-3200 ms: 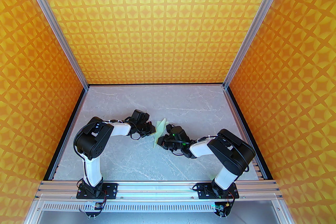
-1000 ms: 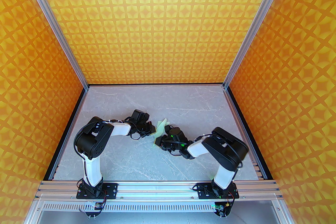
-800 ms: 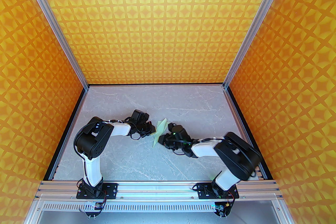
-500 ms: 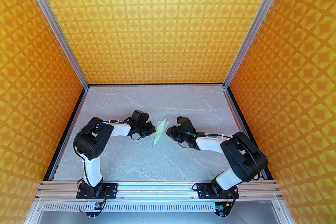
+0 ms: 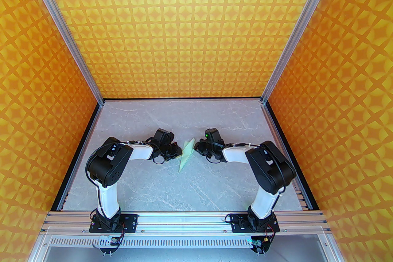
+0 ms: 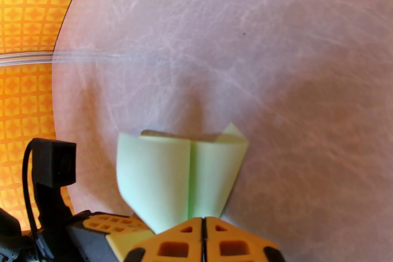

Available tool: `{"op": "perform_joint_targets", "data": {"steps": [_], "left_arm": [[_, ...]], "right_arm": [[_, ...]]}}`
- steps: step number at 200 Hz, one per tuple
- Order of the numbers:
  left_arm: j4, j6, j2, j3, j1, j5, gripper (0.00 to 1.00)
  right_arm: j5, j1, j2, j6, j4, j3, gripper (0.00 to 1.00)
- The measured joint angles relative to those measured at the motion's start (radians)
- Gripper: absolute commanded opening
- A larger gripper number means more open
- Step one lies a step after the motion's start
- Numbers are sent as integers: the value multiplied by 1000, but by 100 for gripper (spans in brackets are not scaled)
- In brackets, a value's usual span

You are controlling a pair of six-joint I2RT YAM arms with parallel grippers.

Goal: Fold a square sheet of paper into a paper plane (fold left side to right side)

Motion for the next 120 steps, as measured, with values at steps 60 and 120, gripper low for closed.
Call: {"op": "perform_joint_targets", "data": {"steps": [60, 120], "left_arm": [[-5, 8, -3, 0, -5, -9, 8], [-54, 46, -3, 24, -14, -16, 8]], "right_arm": [[-19, 0, 43, -40, -41, 57, 3], [-47, -6, 56, -89, -67, 81, 2]]}}
